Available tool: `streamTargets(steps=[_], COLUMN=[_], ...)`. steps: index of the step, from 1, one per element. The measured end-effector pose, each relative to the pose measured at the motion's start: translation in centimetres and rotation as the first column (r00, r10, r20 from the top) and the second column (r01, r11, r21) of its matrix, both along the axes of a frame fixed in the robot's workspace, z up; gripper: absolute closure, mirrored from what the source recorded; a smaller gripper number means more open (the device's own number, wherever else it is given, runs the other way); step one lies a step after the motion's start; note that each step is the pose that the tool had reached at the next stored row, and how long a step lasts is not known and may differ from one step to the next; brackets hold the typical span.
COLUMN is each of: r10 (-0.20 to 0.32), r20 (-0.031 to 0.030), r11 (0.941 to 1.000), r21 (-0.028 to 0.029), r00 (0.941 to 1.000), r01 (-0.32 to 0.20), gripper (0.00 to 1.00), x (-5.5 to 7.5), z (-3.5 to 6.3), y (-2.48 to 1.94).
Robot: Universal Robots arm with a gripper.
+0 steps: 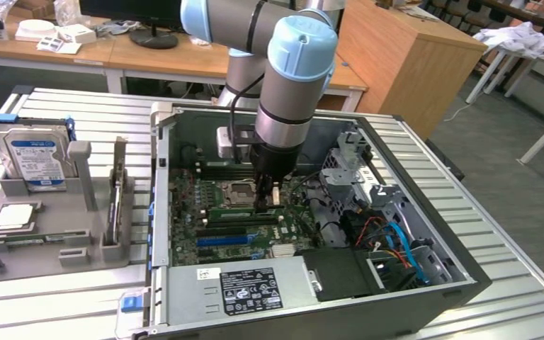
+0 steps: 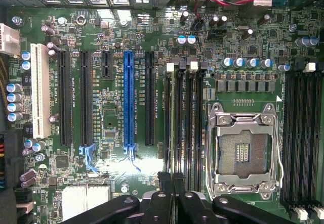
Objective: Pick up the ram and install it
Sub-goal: 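Insert the ram into the slot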
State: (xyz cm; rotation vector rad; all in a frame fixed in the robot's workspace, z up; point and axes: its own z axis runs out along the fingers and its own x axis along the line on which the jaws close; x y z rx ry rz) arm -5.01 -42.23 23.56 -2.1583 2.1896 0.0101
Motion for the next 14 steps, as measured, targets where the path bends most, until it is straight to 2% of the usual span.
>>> streamTargets(steps=[14], r10=[0.008], r20=[0.0000], r11=[1.0000], r21=[-0.0001], r00=[1.0000], r01=[-0.008], gripper=[0.87], x=[0.00], z=[-0.11], y=[0.00])
